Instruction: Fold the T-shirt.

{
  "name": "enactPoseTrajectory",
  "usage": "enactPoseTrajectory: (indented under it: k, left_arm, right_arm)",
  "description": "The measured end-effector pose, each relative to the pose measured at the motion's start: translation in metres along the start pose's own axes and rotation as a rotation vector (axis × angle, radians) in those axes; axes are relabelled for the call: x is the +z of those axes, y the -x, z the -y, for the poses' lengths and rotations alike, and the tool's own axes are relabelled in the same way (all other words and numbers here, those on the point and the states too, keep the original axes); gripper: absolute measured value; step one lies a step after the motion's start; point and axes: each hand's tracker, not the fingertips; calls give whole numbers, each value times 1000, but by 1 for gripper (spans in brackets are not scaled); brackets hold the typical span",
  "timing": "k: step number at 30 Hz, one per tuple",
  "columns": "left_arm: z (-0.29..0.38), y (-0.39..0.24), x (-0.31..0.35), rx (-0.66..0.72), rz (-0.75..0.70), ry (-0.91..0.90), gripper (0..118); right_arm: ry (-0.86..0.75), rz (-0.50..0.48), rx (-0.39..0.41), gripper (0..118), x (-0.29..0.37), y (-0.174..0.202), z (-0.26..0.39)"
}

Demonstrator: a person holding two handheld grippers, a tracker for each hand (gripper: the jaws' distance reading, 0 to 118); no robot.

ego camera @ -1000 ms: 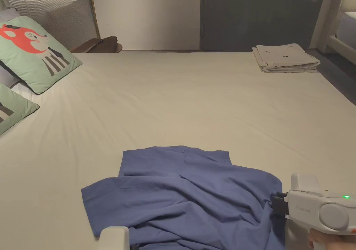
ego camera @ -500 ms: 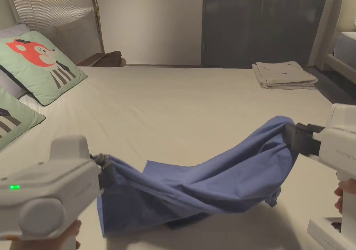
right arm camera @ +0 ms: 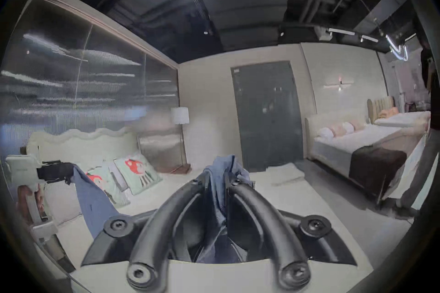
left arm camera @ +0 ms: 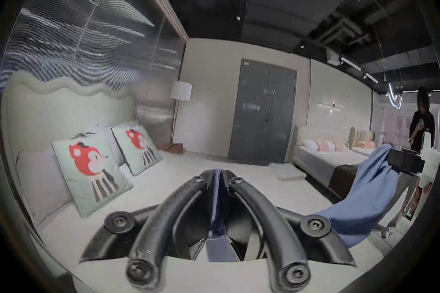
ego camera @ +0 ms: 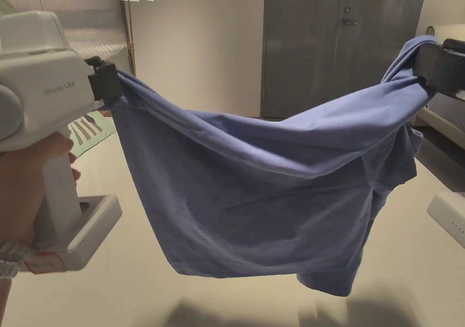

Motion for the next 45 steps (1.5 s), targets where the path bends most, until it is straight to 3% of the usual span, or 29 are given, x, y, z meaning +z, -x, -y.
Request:
enactPoseTrajectory:
  k: [11, 30, 38, 45]
  left_arm:
    - [-33, -14, -75, 15, 29, -7, 3]
    - [-12, 4, -276, 68, -31, 11, 3]
    - [29, 17, -290, 59, -58, 118, 3]
    - [79, 18, -240, 0, -77, 255, 3]
  right_arm:
    - [-25, 29, 44, 9, -52, -3, -23]
    - [-14, 92, 109, 9, -232, -27, 19]
    - [128, 108, 96, 9, -240, -30, 72]
    - [316, 108, 99, 9, -191, -27, 118]
